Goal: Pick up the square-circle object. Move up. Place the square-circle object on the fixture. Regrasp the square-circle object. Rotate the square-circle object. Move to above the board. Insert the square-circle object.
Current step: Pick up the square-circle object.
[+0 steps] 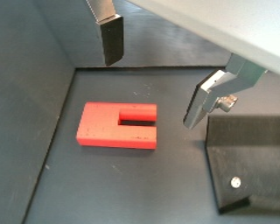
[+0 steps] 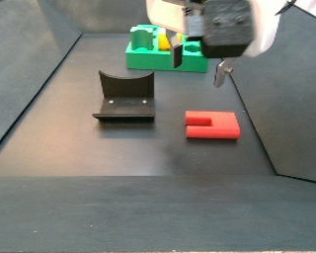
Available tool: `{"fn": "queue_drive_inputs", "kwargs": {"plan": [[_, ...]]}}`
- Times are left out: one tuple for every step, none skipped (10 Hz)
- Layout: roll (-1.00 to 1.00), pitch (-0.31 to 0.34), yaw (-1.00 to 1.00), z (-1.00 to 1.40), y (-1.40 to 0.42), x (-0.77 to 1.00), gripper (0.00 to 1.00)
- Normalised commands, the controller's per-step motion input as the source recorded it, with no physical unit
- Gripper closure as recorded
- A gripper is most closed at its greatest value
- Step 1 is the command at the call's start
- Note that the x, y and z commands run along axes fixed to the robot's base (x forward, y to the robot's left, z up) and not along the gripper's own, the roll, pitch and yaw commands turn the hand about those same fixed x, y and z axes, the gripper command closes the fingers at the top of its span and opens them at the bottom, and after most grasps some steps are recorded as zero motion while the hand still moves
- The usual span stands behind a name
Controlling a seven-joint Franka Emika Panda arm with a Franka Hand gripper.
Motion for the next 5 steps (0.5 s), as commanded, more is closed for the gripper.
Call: {"fn": "queue_drive_inputs", "kwargs": {"plan": [[0.00,0.000,-1.00,-0.24,0.00,0.00,0.00],[0.00,0.000,-1.00,-0.25,0.00,0.00,0.00],[0.00,0.000,-1.00,-0.25,0.00,0.00,0.00],[0.00,0.000,-1.00,-0.25,0.00,0.00,0.00],[0.00,0.000,-1.00,-0.27,0.00,0.00,0.00]]}}
